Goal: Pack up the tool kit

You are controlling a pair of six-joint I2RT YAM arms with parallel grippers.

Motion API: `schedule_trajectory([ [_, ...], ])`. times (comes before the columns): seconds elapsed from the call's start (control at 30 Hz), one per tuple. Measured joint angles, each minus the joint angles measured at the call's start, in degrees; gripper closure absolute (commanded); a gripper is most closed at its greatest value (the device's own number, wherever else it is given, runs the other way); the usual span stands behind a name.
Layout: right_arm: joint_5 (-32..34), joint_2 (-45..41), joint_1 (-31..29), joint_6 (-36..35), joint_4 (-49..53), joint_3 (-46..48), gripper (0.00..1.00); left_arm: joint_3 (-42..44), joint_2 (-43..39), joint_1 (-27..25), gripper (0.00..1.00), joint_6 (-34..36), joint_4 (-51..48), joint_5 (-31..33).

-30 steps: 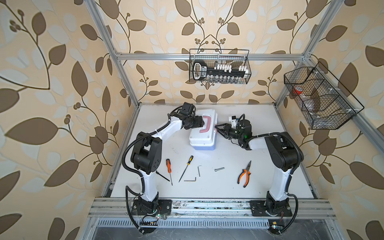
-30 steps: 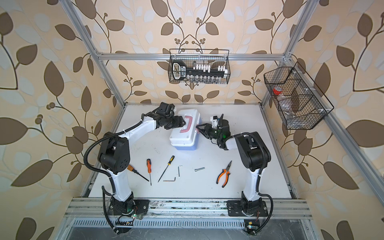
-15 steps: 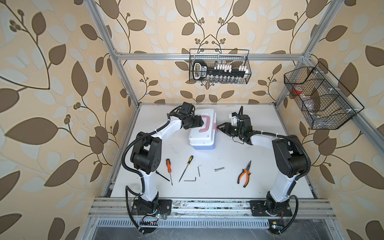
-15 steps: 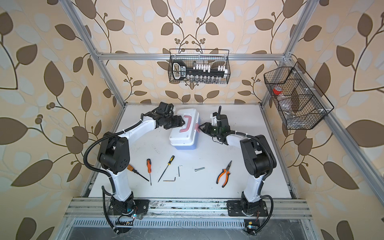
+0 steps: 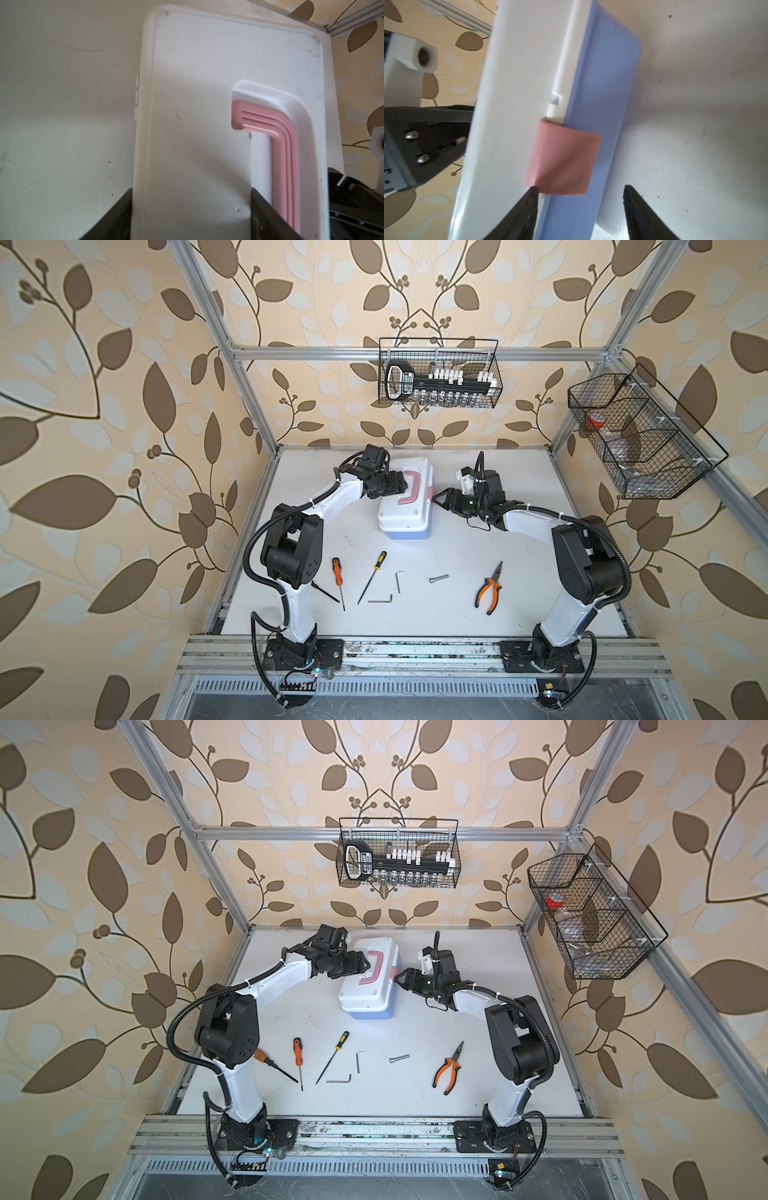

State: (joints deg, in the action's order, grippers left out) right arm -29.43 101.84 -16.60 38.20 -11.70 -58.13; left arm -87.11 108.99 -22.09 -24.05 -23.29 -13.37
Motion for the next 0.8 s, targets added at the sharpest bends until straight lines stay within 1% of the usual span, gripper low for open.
schedule_trajectory([
  [0.17, -5.35, 1.29, 0.17, 6.43, -10.56, 1.62, 0.31, 0.07, 0.0, -0.11, 0.52, -0.02, -0.02, -0.83],
  [0.33, -7.21, 5.09, 1.44, 11.98, -18.34, 1.62, 0.31, 0.11, 0.0, 0.0, 0.52, -0.17, -0.02, -0.9],
  [0.47, -7.32, 6.64, 1.62, 14.12, -20.41, 1.64, 0.3, 0.09, 0.0, 0.0, 0.52, -0.17, -0.02, -0.92],
  [0.67, -8.04, 7.21, 1.6, 15.28, -21.77, 1.66, 0.25, 0.11, 0.0, 0.0, 0.52, -0.15, 0.0, -0.98],
  [0.8, -8.13, 7.72, 1.62, 16.22, -22.69, 1.66, 0.25, 0.11, 0.0, 0.0, 0.52, -0.15, 0.0, -1.01],
])
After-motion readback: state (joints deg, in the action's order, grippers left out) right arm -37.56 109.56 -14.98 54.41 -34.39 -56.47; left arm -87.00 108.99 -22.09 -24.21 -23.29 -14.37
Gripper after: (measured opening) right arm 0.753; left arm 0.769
